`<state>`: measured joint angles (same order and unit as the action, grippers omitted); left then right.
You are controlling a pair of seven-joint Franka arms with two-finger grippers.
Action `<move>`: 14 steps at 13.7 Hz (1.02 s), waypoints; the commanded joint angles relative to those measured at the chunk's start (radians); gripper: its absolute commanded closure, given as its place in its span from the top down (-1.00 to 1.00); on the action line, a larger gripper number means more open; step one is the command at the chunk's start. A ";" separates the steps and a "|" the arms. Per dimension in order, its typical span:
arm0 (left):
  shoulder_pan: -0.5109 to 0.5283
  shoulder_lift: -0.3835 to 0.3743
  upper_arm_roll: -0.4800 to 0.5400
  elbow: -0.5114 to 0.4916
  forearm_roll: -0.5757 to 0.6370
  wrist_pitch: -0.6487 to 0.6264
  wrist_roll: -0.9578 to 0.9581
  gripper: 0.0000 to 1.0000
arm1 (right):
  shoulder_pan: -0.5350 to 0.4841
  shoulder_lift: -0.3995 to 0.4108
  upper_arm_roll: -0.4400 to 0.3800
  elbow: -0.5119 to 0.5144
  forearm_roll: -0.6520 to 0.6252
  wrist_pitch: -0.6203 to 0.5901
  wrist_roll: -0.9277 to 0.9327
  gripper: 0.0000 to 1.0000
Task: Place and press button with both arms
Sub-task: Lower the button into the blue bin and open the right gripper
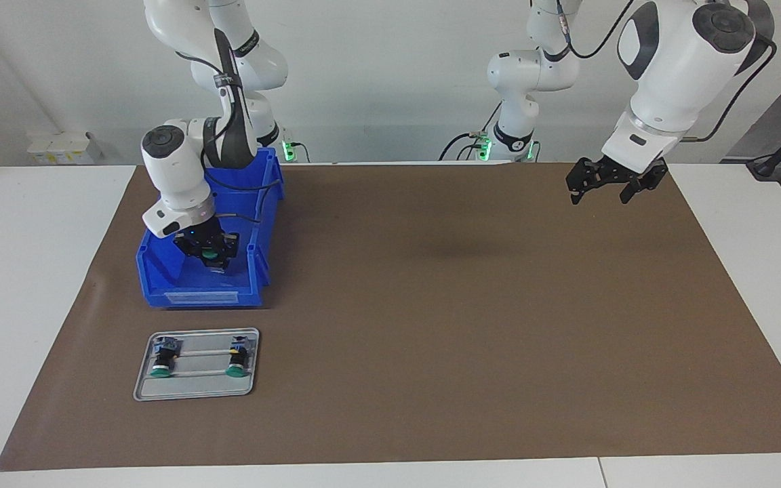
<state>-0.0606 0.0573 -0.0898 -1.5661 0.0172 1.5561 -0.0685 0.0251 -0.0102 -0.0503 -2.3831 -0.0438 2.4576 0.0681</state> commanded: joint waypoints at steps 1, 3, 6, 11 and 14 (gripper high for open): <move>0.007 -0.031 -0.005 -0.037 0.017 0.012 0.001 1.00 | -0.022 -0.001 0.010 -0.019 0.030 0.027 -0.037 -0.33; 0.007 -0.031 -0.005 -0.037 0.017 0.012 0.001 1.00 | -0.022 0.002 0.010 -0.019 0.030 0.027 -0.036 -0.09; 0.007 -0.031 -0.005 -0.037 0.017 0.012 0.001 1.00 | -0.021 0.002 0.010 -0.019 0.032 0.026 -0.024 0.73; 0.007 -0.030 -0.005 -0.037 0.017 0.012 0.001 1.00 | -0.004 -0.014 0.013 0.060 0.032 -0.032 0.028 0.99; 0.007 -0.030 -0.005 -0.037 0.017 0.012 0.001 1.00 | 0.004 -0.025 0.012 0.223 0.032 -0.240 0.045 1.00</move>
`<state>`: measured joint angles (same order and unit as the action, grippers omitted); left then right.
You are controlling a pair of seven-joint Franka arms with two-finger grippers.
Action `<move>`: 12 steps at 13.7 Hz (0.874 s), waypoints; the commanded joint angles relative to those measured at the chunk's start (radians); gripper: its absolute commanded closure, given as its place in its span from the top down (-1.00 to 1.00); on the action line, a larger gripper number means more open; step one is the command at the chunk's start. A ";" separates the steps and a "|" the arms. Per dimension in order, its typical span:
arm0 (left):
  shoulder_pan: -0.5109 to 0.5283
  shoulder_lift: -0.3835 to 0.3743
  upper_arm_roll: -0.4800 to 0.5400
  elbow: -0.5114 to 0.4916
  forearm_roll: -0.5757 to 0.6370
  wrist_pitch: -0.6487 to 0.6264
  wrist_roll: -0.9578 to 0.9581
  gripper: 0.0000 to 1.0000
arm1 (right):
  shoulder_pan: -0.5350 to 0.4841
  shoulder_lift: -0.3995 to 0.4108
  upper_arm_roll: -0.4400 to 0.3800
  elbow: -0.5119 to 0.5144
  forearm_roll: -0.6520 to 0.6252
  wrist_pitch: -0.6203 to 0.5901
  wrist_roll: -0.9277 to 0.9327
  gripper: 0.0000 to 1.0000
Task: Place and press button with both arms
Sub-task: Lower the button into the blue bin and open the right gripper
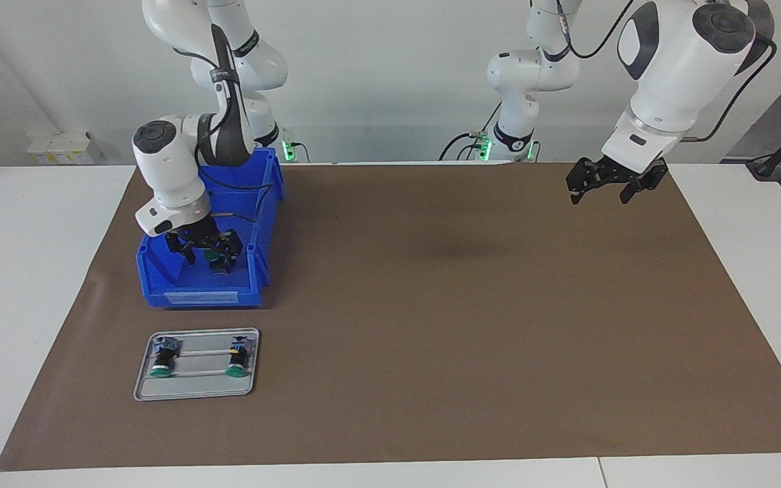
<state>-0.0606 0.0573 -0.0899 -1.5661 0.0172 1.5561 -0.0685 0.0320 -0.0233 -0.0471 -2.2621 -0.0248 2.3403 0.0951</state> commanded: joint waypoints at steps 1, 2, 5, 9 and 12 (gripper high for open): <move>0.007 -0.031 -0.004 -0.037 0.017 0.012 0.001 1.00 | -0.004 -0.012 0.007 0.164 0.013 -0.201 0.020 1.00; 0.007 -0.030 -0.005 -0.037 0.017 0.012 0.001 1.00 | -0.013 -0.012 0.007 0.226 0.011 -0.263 0.020 1.00; 0.007 -0.031 -0.005 -0.037 0.017 0.012 0.001 1.00 | -0.015 -0.012 0.006 0.393 -0.003 -0.422 0.018 1.00; 0.007 -0.031 -0.005 -0.037 0.017 0.012 0.001 1.00 | -0.021 -0.003 0.003 0.665 -0.015 -0.704 0.008 1.00; 0.007 -0.030 -0.005 -0.037 0.017 0.012 0.001 1.00 | -0.021 0.041 0.007 0.838 -0.035 -0.878 0.006 1.00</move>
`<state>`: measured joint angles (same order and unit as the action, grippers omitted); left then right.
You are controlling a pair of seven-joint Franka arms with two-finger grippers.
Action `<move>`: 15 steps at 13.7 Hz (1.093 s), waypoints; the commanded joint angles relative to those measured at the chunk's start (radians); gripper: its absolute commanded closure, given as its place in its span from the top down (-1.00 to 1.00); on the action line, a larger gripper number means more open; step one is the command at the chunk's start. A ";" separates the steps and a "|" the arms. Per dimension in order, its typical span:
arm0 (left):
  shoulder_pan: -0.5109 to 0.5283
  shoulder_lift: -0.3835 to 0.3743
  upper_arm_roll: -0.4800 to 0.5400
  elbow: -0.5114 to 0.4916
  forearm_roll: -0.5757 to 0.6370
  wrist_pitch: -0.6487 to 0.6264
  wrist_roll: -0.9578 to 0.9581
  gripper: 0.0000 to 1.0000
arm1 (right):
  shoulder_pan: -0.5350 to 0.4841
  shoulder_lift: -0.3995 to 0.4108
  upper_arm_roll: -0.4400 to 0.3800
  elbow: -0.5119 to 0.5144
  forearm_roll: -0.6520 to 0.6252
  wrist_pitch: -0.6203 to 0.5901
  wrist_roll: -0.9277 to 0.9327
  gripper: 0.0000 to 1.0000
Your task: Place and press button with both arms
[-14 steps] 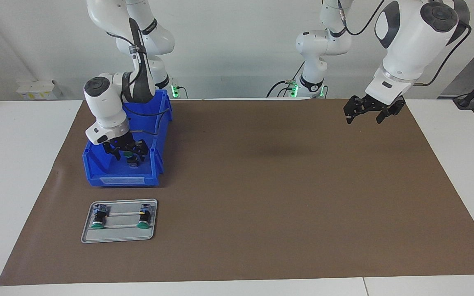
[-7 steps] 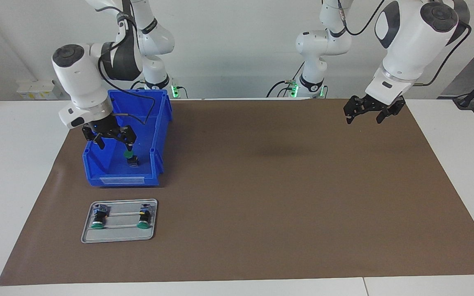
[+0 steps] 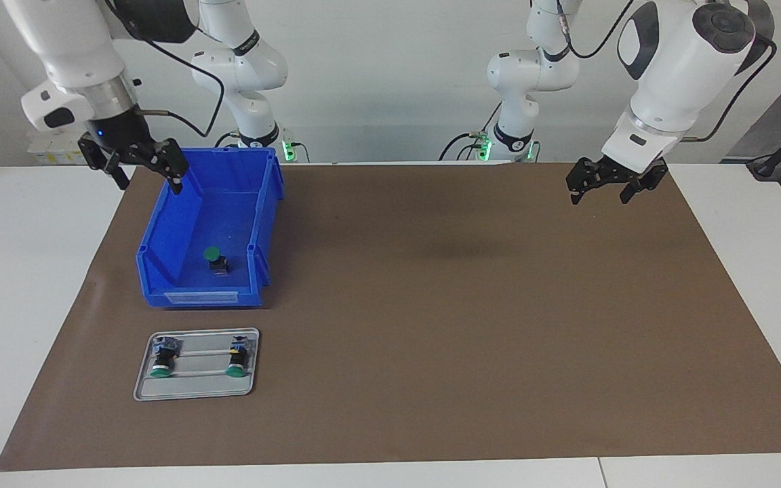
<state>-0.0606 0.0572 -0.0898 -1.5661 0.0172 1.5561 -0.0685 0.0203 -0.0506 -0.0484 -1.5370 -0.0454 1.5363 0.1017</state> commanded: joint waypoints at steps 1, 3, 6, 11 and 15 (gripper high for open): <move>0.007 -0.031 -0.005 -0.037 0.017 0.012 0.001 1.00 | -0.005 0.064 0.009 0.077 -0.013 -0.061 0.001 1.00; 0.007 -0.031 -0.005 -0.037 0.017 0.012 0.001 1.00 | -0.003 0.029 0.009 -0.003 -0.011 -0.018 0.000 1.00; 0.007 -0.030 -0.005 -0.037 0.017 0.012 0.001 1.00 | -0.002 0.008 0.007 -0.040 -0.013 0.004 0.001 1.00; 0.007 -0.031 -0.005 -0.037 0.017 0.012 0.001 1.00 | -0.006 0.008 0.004 -0.035 -0.025 -0.053 -0.091 1.00; 0.007 -0.030 -0.005 -0.037 0.017 0.012 0.001 1.00 | -0.005 0.008 0.002 -0.034 -0.008 -0.051 -0.074 1.00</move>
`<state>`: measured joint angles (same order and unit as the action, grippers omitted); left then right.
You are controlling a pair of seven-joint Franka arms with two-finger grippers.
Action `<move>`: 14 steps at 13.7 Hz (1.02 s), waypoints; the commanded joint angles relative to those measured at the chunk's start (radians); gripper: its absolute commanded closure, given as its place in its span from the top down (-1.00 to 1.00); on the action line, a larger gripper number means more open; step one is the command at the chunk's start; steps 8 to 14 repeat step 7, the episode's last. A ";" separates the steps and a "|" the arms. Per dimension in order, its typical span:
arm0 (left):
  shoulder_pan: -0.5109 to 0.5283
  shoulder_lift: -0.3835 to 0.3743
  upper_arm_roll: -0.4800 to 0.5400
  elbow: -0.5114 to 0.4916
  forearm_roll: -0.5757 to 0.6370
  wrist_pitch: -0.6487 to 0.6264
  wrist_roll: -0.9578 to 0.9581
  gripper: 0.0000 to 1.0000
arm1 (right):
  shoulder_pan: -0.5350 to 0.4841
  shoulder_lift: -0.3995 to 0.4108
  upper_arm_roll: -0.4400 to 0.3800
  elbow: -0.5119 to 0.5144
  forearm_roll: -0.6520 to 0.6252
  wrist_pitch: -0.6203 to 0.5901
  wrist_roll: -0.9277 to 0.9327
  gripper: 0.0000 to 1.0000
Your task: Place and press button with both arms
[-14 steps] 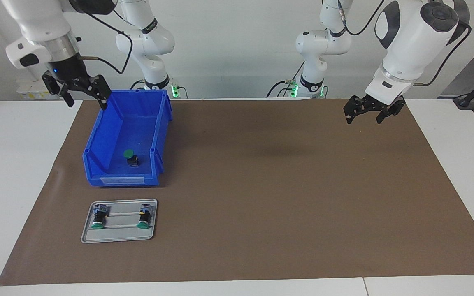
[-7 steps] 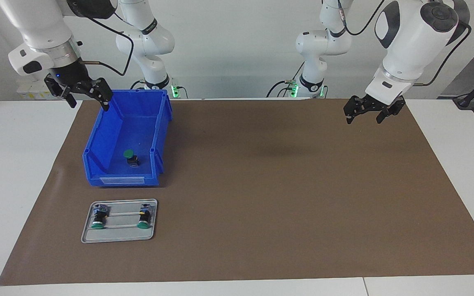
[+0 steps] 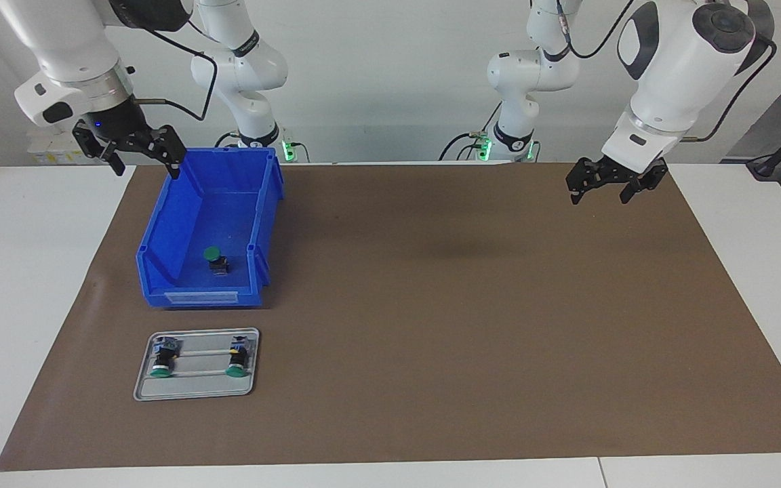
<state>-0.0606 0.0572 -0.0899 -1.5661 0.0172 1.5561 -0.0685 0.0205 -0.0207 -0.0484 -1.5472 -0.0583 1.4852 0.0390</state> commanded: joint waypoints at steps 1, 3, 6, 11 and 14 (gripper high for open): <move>0.007 -0.031 -0.005 -0.038 0.017 0.012 0.001 1.00 | -0.005 -0.025 0.002 -0.028 0.006 0.001 -0.002 1.00; 0.007 -0.031 -0.005 -0.037 0.017 0.012 0.001 1.00 | -0.005 -0.028 0.002 -0.030 0.006 0.003 0.001 1.00; 0.007 -0.031 -0.005 -0.037 0.017 0.012 0.001 1.00 | -0.004 -0.028 0.002 -0.028 0.006 0.000 0.005 1.00; 0.007 -0.030 -0.005 -0.037 0.017 0.012 0.001 1.00 | -0.004 -0.028 0.002 -0.030 0.006 0.000 0.016 1.00; 0.007 -0.030 -0.005 -0.037 0.017 0.012 0.001 1.00 | -0.004 -0.028 0.002 -0.030 0.006 0.000 0.016 1.00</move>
